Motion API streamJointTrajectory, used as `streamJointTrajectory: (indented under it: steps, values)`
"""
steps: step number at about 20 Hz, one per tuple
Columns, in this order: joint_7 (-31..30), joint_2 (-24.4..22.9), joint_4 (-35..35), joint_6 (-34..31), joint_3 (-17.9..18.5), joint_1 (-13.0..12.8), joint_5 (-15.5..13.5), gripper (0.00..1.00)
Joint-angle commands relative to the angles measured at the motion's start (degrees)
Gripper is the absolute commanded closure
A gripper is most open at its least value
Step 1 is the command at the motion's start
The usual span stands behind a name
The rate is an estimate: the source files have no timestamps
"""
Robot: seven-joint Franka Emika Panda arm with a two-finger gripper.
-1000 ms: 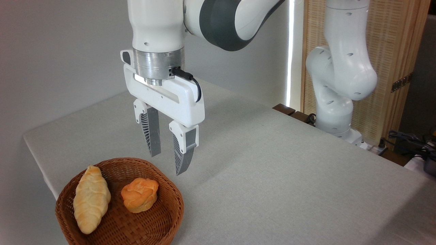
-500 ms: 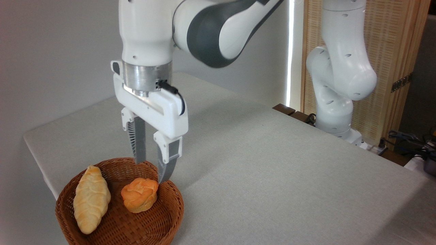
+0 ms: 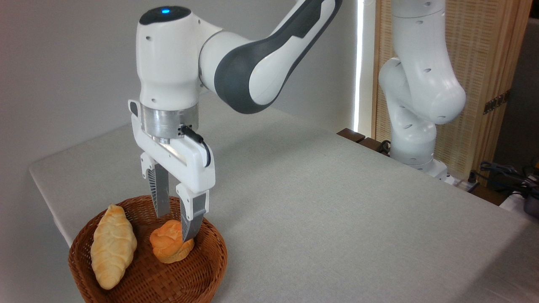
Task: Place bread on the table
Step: 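Lower the gripper around the orange bun and close on it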
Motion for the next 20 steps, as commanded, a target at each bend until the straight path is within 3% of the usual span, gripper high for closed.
streamJointTrajectory:
  steps: [1,16,19,20]
  values:
    - [0.8,1.3,-0.2,1.7,-1.2,0.0,-1.8,0.0]
    - [0.7,5.5,0.0,5.4,-1.7,0.0,-1.6,0.01]
    - [0.9,5.4,0.0,5.4,-1.7,0.1,-1.7,0.46]
    - [1.0,5.4,0.0,5.4,-1.7,0.2,-1.7,0.53]
